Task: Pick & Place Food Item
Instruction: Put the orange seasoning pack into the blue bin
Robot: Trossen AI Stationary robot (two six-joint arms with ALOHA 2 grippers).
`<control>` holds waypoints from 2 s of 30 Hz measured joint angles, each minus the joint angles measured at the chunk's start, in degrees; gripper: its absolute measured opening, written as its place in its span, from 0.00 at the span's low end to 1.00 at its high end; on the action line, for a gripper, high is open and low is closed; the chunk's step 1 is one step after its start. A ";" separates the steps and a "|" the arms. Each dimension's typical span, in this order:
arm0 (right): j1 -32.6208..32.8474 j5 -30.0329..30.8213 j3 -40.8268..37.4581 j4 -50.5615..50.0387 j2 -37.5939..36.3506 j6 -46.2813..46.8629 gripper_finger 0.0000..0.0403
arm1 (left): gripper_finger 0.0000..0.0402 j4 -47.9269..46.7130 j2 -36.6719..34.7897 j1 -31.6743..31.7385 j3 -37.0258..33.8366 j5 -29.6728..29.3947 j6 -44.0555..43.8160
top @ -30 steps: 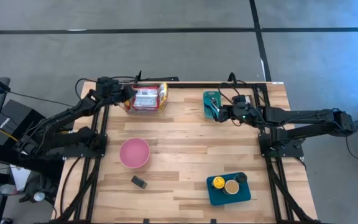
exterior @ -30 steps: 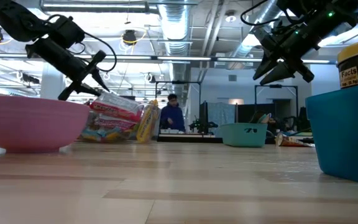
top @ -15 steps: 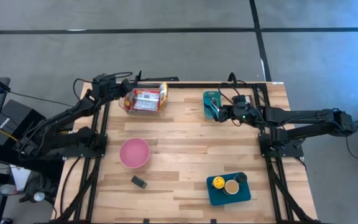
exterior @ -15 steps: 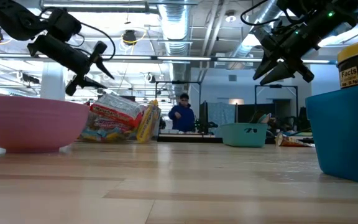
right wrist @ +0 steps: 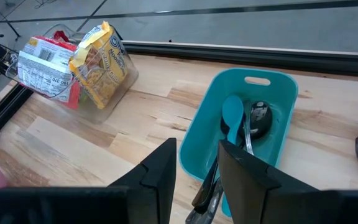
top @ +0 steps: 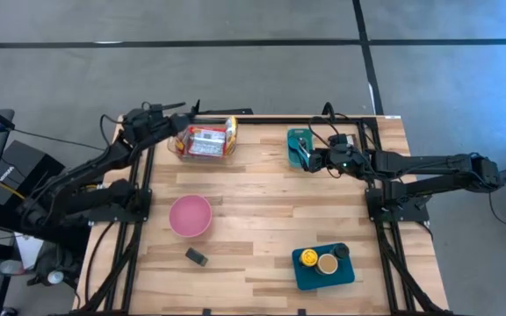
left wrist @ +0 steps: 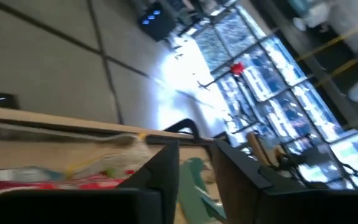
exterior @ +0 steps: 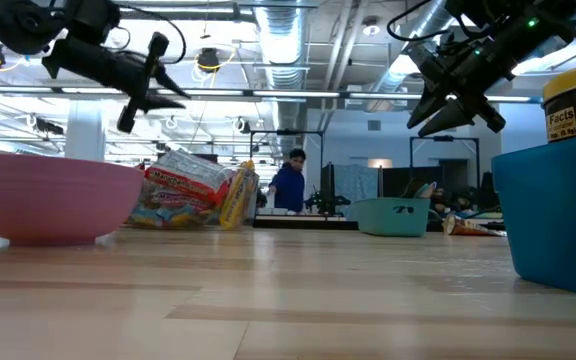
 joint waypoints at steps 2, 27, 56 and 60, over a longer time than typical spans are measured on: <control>0.00 0.00 0.01 0.00 0.00 -0.05 0.28 | 0.19 1.05 -0.65 -1.93 0.00 0.00 0.02; -0.01 0.00 0.01 -0.22 0.00 0.09 0.28 | 0.00 1.78 -1.19 -32.60 0.00 -10.56 4.68; -8.70 -3.40 4.82 -7.61 -0.01 -7.71 0.28 | 0.01 11.13 -1.19 -54.51 -0.02 -11.56 24.06; -15.10 -7.61 6.93 -10.43 0.01 -10.15 0.28 | 0.00 11.40 -1.19 -54.51 -0.02 -12.95 23.85</control>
